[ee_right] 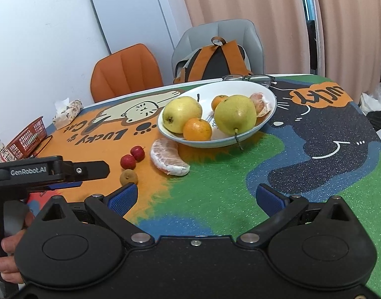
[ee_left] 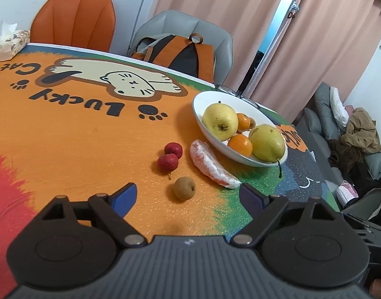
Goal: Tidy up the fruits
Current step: 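Close the left tool on the remaining small brown fruit, then close right tool on the peeled pomelo segment while left tool holds the brown fruit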
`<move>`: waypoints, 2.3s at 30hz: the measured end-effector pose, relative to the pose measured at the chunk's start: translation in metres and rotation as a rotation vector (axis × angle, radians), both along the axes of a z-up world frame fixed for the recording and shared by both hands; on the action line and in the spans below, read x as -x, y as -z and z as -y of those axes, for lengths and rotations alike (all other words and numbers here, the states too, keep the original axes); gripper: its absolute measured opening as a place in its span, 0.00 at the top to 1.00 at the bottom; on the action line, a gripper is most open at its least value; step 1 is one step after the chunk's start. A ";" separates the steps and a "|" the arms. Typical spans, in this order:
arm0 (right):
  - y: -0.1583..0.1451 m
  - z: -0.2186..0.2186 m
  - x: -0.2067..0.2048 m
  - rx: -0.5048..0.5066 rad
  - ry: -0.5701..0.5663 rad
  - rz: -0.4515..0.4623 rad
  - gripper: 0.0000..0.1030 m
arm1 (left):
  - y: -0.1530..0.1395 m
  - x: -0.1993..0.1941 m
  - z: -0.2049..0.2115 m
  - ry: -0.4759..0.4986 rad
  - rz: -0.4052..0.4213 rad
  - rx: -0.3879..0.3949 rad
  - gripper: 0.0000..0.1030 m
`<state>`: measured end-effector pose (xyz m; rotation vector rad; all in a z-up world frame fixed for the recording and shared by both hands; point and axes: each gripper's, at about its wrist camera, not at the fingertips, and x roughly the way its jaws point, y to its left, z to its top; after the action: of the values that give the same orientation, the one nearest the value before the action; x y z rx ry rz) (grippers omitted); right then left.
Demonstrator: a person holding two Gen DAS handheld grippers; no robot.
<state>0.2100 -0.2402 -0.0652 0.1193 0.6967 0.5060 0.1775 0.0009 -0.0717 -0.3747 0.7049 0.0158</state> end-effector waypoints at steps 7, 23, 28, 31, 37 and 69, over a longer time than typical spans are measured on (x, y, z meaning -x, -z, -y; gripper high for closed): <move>0.001 0.002 -0.010 -0.003 -0.009 -0.009 0.06 | 0.013 -0.020 0.004 -0.002 -0.050 0.006 0.34; 0.011 -0.023 -0.036 0.003 -0.067 -0.040 0.08 | 0.030 -0.040 -0.009 -0.024 -0.085 0.032 0.77; 0.011 -0.034 -0.042 0.008 -0.089 -0.041 0.08 | 0.029 -0.037 -0.022 -0.048 -0.093 0.048 0.77; 0.012 -0.043 -0.047 0.015 -0.104 -0.047 0.09 | 0.028 -0.034 -0.029 -0.057 -0.092 0.054 0.77; 0.014 -0.059 -0.052 0.031 -0.120 -0.047 0.13 | 0.025 -0.029 -0.044 -0.081 -0.084 0.063 0.77; 0.028 -0.111 -0.073 0.157 -0.141 -0.031 0.42 | 0.016 0.001 -0.082 -0.169 -0.055 0.070 0.77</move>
<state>0.2835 -0.1291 -0.0931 -0.0702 0.7759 0.5833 0.1768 0.0824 -0.0875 -0.5019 0.7281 0.1626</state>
